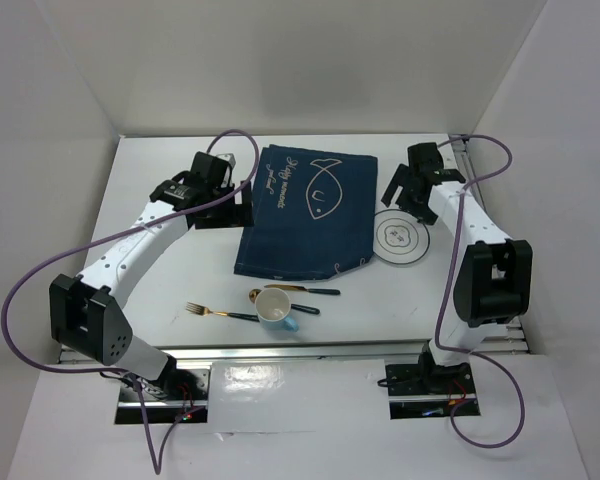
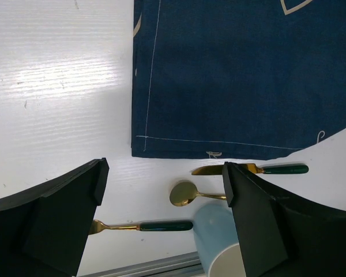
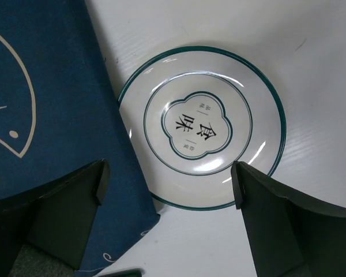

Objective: Set the dinner table for one person

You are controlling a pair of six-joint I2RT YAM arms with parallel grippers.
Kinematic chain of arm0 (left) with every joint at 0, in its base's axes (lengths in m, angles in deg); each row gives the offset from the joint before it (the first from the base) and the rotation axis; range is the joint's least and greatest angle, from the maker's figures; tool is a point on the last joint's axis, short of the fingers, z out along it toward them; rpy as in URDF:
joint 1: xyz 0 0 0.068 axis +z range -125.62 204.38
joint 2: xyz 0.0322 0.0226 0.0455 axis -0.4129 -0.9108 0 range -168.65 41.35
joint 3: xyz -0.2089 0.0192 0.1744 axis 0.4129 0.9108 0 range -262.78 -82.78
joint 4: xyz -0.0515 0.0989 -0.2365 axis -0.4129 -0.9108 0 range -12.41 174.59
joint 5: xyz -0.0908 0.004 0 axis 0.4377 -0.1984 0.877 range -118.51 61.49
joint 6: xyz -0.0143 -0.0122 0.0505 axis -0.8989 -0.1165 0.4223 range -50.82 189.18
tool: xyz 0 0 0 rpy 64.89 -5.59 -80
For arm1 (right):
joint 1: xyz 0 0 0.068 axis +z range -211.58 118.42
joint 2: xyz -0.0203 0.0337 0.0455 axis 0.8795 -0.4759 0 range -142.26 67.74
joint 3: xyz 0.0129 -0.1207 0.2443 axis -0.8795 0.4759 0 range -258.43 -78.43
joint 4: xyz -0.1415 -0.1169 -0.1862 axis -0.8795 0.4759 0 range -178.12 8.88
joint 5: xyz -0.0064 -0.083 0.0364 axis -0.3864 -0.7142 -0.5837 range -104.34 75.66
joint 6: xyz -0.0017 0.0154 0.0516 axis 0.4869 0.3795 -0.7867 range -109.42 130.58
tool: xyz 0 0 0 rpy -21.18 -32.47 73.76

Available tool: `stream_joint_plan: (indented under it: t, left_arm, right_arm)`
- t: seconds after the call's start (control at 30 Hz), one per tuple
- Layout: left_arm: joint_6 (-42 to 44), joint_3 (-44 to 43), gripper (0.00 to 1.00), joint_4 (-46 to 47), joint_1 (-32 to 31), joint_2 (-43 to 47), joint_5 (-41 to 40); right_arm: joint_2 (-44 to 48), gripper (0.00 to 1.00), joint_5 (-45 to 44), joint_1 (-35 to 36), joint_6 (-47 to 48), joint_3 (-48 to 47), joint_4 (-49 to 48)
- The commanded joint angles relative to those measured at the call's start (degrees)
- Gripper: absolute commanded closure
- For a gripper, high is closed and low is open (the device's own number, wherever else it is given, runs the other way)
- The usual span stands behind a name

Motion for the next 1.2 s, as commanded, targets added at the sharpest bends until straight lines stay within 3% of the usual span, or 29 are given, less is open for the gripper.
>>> stream_joint_plan:
  t: [0.0, 0.43, 0.67, 0.93, 1.17]
  left_arm:
    - [-0.18, 0.30, 0.00, 1.03, 0.05, -0.31, 1.16]
    - [3.34, 4.00, 0.01, 4.98, 0.05, 2.59, -2.44]
    - [-5.61, 6.97, 0.00, 1.03, 0.05, -0.83, 1.15]
    - [-15.64, 17.52, 0.18, 5.16, 0.05, -0.31, 5.82]
    - [-22.32, 21.57, 0.16, 9.46, 3.56, -3.73, 6.08]
  right_arm:
    - [3.08, 0.00, 1.68, 0.59, 0.16, 1.51, -1.12]
    - [7.83, 0.00, 3.18, 2.87, 0.69, 6.70, -3.41]
    - [11.78, 0.00, 7.57, 5.06, -0.55, 13.81, -6.31]
    - [15.83, 0.00, 10.12, 6.74, -1.07, 20.23, -8.77]
    - [15.83, 0.00, 10.65, 7.27, -1.07, 21.29, -9.29]
